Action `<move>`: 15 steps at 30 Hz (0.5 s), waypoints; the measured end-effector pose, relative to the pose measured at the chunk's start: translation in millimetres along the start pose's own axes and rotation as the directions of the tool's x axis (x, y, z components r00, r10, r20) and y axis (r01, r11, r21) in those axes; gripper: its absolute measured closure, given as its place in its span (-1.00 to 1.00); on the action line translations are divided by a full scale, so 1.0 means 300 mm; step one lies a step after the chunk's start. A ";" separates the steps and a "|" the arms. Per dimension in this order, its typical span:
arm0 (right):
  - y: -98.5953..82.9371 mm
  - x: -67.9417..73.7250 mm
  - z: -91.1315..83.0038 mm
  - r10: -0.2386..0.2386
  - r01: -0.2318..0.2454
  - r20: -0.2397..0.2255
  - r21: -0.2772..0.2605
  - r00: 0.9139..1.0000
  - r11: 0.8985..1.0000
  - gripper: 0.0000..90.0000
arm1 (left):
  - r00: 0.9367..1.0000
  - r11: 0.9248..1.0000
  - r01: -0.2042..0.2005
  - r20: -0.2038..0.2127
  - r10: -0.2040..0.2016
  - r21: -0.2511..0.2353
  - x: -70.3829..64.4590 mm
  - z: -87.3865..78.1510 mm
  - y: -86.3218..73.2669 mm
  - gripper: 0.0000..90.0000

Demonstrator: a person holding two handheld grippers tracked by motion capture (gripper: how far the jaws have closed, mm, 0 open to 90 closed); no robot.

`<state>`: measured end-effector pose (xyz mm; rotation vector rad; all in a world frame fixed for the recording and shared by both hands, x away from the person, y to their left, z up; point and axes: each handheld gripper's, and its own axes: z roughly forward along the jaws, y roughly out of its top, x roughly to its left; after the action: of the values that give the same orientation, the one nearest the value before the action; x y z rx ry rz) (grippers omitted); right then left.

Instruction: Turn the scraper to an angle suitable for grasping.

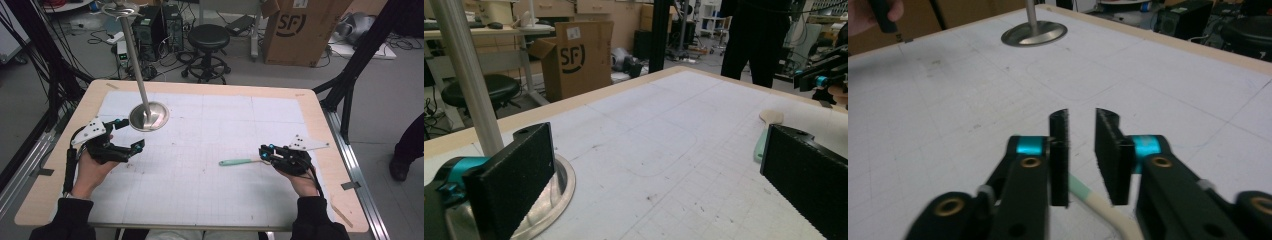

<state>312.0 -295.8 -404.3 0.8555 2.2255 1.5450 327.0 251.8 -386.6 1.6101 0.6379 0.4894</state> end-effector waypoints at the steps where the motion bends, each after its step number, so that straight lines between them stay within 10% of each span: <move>1: -0.002 0.003 0.006 0.003 -0.003 -0.004 0.011 1.000 1.000 0.91 | 1.000 1.000 0.000 0.003 0.000 0.000 -0.001 0.000 0.000 -0.96; 15: -0.024 0.054 0.165 -0.007 0.036 -0.133 0.215 0.991 0.976 1.00 | 1.000 1.000 -0.013 0.004 0.013 0.012 -0.011 0.001 -0.003 -0.96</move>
<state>324.7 -250.6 -428.1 0.8056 2.5260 1.4043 324.6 249.6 -387.5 1.6268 0.6289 0.4926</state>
